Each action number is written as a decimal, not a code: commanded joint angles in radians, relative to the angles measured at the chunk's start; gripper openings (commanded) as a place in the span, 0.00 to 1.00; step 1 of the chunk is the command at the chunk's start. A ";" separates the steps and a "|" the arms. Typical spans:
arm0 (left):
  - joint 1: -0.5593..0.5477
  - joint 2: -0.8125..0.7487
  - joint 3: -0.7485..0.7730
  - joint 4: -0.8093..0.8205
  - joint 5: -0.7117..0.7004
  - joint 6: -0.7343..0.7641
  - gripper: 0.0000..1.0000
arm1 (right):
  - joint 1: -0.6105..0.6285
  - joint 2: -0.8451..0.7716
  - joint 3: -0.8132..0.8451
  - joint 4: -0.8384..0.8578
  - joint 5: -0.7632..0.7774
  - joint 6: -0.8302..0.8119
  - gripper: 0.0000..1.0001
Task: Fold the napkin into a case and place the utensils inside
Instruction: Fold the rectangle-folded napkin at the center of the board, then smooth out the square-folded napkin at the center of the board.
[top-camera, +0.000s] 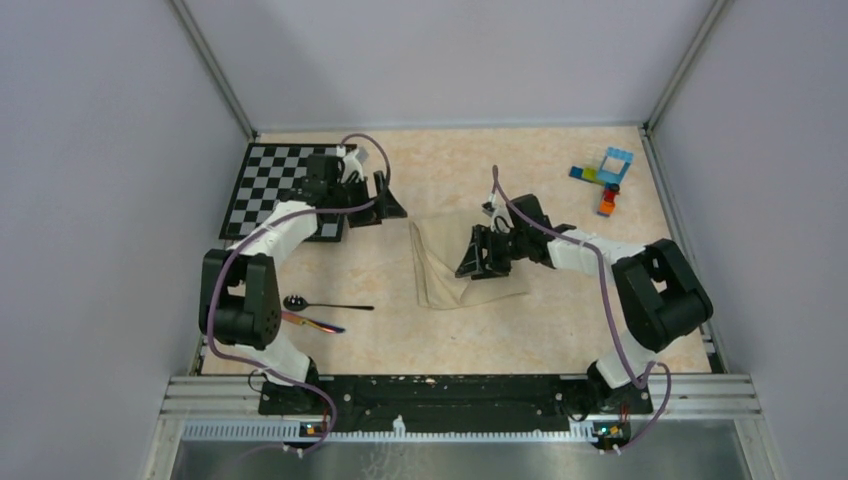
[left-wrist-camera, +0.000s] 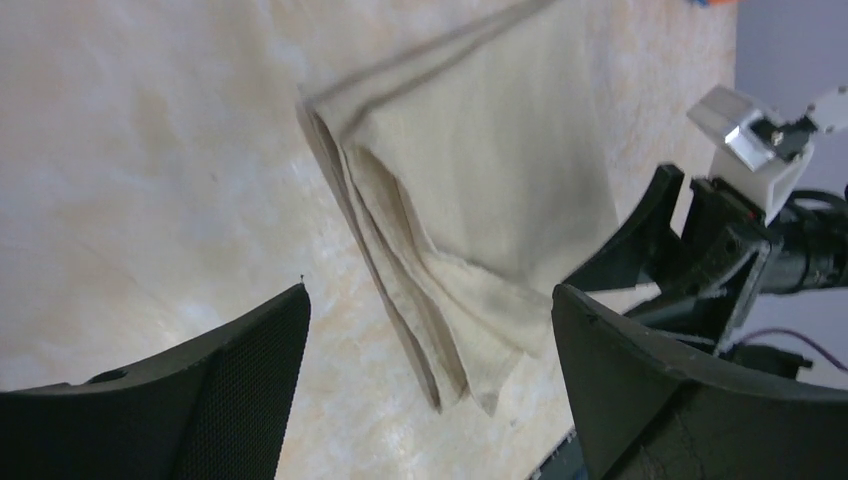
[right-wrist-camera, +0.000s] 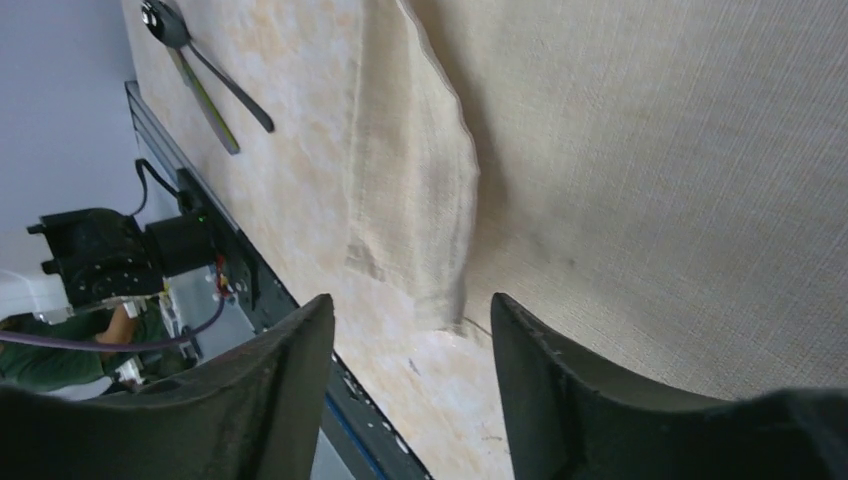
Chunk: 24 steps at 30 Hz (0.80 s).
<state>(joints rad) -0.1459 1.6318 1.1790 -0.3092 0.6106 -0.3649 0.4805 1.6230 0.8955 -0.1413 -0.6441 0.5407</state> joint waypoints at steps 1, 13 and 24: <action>-0.024 -0.050 -0.173 0.129 0.093 -0.120 0.92 | 0.023 -0.006 -0.070 0.174 -0.001 0.011 0.55; -0.086 -0.260 -0.526 0.264 0.065 -0.293 0.63 | 0.230 0.149 -0.003 0.395 0.143 0.209 0.16; -0.256 -0.222 -0.607 0.369 -0.007 -0.366 0.35 | 0.375 0.115 0.071 0.159 0.366 -0.068 0.48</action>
<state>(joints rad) -0.3859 1.4017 0.5926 -0.0353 0.6323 -0.6983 0.7658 1.7775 0.9085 0.1219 -0.4335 0.6373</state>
